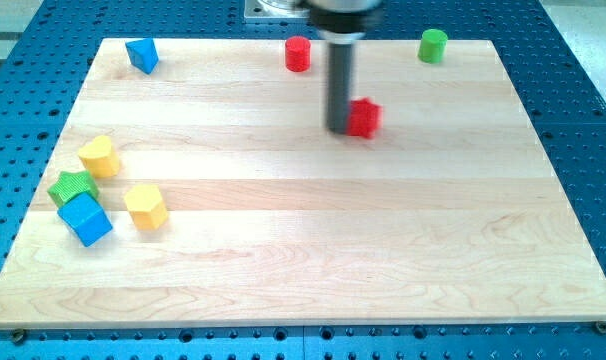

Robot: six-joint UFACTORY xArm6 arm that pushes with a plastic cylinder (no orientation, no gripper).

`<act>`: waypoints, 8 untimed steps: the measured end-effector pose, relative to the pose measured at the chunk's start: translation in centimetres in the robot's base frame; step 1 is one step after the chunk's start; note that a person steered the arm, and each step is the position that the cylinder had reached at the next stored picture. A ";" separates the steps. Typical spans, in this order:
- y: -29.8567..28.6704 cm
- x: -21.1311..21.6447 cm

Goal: Push the red star vertical to the green circle

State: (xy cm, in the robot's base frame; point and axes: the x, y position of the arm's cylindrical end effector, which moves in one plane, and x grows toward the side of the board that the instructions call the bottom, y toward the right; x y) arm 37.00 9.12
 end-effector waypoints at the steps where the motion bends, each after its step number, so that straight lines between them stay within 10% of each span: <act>1: 0.1 -3.1; 6: 9.7 6.3; 8: 1.6 6.2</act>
State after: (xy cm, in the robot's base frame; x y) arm 43.17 10.76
